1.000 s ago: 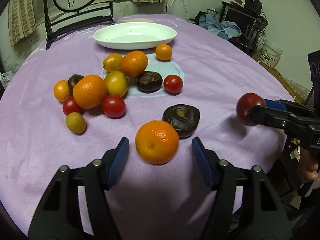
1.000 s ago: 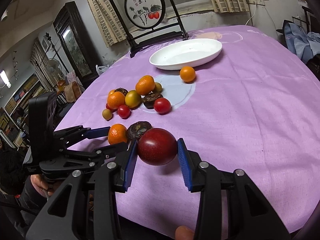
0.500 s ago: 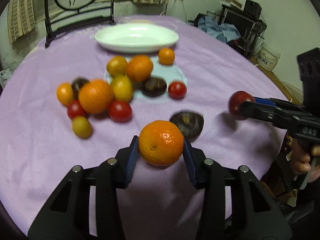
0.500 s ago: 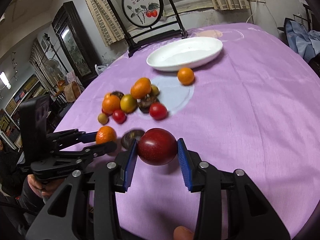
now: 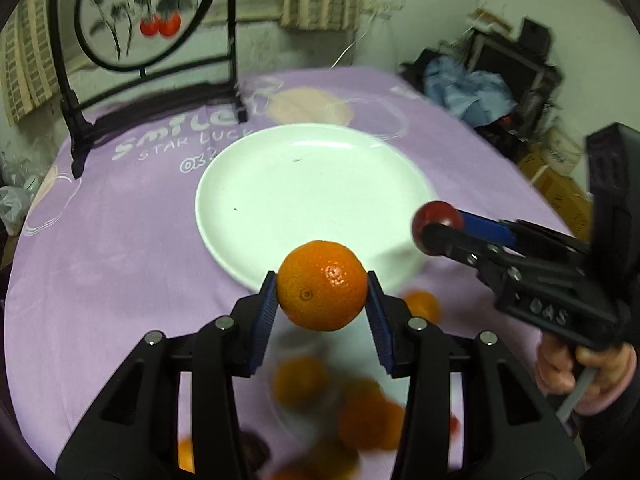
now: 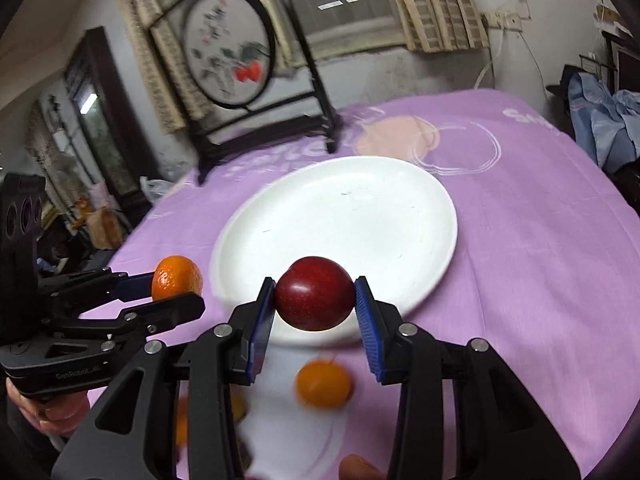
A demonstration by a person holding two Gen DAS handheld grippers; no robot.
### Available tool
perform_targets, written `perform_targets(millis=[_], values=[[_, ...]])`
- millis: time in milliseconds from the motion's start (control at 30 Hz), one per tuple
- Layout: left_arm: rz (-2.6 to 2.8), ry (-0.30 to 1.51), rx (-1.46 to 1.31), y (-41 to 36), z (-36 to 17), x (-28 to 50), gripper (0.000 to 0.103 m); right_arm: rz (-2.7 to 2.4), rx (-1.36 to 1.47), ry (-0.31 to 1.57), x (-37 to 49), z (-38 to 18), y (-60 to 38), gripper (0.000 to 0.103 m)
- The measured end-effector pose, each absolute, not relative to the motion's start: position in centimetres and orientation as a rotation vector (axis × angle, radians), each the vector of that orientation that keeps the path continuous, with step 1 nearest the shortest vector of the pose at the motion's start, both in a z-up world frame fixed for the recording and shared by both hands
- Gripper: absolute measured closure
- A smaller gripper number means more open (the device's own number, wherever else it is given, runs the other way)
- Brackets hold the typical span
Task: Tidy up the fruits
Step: 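Carry both fruits to the white plate and open both tools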
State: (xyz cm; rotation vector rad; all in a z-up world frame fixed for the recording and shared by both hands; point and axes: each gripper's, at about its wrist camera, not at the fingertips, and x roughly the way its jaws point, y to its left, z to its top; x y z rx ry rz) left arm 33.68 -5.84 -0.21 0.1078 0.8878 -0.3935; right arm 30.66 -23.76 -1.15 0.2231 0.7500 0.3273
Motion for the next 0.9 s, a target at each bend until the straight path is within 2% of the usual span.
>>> perform_targets(millis=[333,400,433,500,667,733,900], values=[[-0.322,1.011,0.174,-7.4,-4.0,39.5,0.057,0.339,0.173,0.858,34.4,-4.1,-22.8,0.060],[-0.314,0.988,0.159,-7.0,-3.5,39.3,0.035,0.356,0.185,0.868,34.1,-4.0,-22.9,0.060],[-0.310,0.961,0.141,-6.6,-2.8,38.8,0.029,0.360,0.189,0.864,33.6,-3.6,-23.1,0.055],[-0.300,0.921,0.130,-5.8,-1.6,37.7,0.026,0.354,0.192,0.839,32.8,-2.8,-23.4,0.046],[-0.257,0.809,0.096,-2.3,1.5,31.9,0.011,0.384,0.221,0.785,28.2,-1.1,-23.9,0.045],[-0.238,0.771,0.070,-0.6,2.1,28.7,0.003,0.408,0.225,0.767,25.4,-0.8,-23.9,0.038],[-0.196,0.745,0.023,2.6,1.0,21.7,0.002,0.457,0.245,0.775,18.3,-2.1,-23.6,0.038]])
